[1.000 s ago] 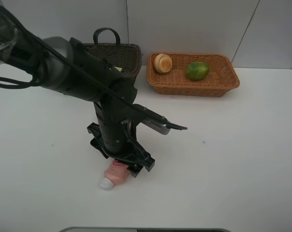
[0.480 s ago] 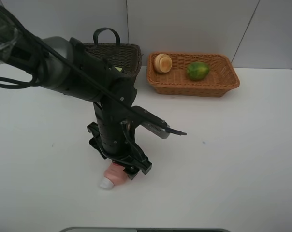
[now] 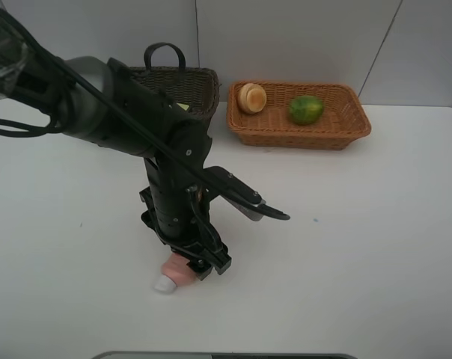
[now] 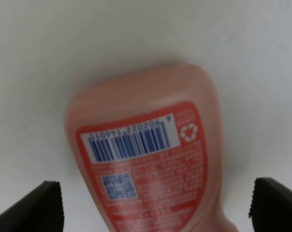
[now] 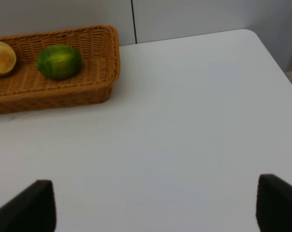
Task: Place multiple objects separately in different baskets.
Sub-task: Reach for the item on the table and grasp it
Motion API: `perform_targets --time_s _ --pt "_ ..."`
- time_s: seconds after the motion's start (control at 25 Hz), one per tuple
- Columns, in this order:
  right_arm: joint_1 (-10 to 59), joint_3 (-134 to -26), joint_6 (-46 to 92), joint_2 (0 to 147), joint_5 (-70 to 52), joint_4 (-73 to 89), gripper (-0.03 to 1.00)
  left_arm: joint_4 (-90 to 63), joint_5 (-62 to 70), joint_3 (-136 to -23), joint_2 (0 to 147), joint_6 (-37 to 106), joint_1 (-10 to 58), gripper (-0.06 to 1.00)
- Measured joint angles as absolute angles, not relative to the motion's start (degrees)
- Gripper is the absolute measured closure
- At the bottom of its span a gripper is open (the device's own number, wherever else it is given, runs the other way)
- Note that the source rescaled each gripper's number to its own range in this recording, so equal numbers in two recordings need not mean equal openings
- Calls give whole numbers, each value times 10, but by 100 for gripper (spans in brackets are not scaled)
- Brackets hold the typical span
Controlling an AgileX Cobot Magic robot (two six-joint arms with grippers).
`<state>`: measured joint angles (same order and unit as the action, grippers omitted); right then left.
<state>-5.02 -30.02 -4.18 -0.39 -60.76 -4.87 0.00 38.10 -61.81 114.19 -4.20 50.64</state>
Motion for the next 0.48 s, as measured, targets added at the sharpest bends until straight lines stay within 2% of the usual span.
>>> perform_targets --time_s 0.04,0.12,0.16,0.48 --pt "-50 -300 -42 -4 -608 -49 22 0 381 -618 1142 -42 506 6" --pt "-50 -300 -42 -4 -608 -49 22 -3 380 -618 1142 -42 506 27" --pt "-50 -300 -42 -4 -608 -49 22 -3 380 -618 1142 -42 506 34" --pt "-50 -300 -42 -4 -608 -49 22 -5 382 -618 1142 -44 506 35"
